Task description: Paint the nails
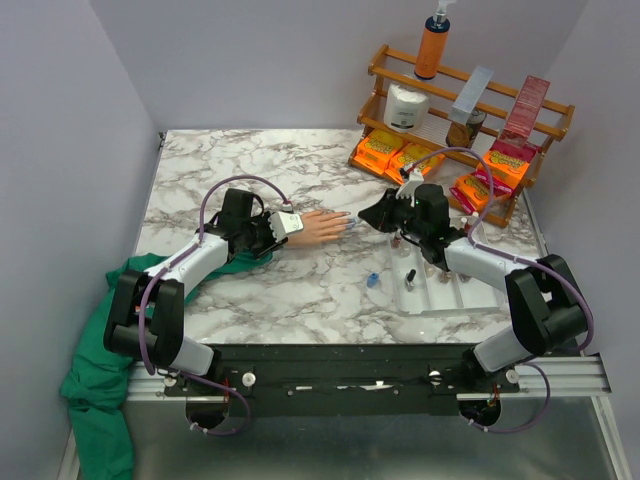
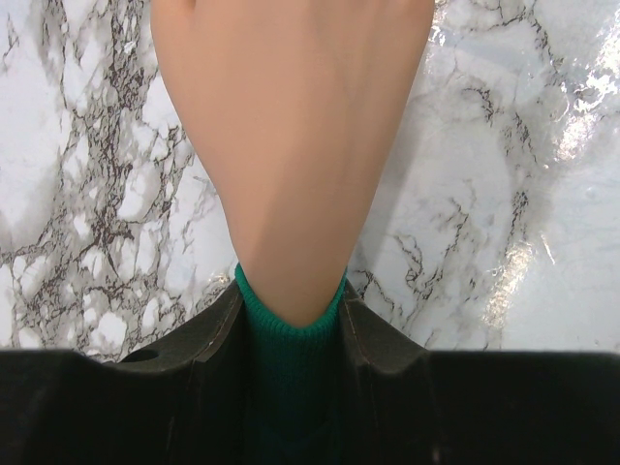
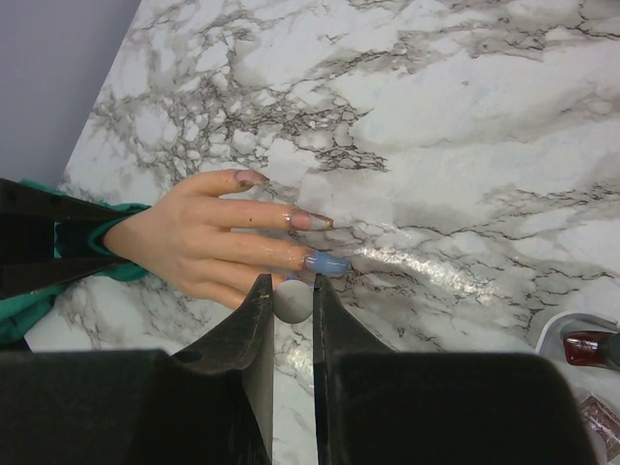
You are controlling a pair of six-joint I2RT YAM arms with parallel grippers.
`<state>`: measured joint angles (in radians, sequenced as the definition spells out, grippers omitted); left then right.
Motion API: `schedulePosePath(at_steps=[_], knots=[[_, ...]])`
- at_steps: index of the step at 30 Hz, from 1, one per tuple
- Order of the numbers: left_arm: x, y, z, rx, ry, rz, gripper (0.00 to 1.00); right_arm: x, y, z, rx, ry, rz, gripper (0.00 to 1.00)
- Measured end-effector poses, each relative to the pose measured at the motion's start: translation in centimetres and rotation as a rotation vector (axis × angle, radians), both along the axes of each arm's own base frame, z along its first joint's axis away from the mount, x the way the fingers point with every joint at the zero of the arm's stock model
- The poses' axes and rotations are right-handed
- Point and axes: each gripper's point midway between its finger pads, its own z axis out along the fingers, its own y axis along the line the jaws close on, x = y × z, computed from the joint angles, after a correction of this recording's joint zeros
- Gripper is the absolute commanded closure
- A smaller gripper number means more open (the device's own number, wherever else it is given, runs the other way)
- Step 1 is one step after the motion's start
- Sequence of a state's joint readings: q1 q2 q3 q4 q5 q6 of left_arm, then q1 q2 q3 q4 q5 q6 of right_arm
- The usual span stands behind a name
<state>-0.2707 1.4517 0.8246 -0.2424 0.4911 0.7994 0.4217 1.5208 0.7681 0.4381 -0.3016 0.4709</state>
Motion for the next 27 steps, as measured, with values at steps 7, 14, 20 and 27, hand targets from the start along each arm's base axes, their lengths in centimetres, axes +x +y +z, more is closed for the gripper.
schedulePosePath(at_steps=[7,14,20,27], knots=[[-0.01,0.0,0.0,0.0,0.0,0.0,1.0,0.03,0.0,-0.09,-0.003,0.01,-0.002,0.99],[-0.01,0.0,0.0,0.0,0.0,0.0,1.0,0.25,0.11,0.25,0.001,0.003,-0.002,0.99],[-0.01,0.0,-0.01,0.0,0.0,0.0,1.0,0.25,0.11,0.23,0.001,0.004,-0.002,0.99],[-0.01,0.0,0.0,0.0,0.0,0.0,1.0,0.27,0.09,0.14,0.002,0.009,-0.006,0.99]])
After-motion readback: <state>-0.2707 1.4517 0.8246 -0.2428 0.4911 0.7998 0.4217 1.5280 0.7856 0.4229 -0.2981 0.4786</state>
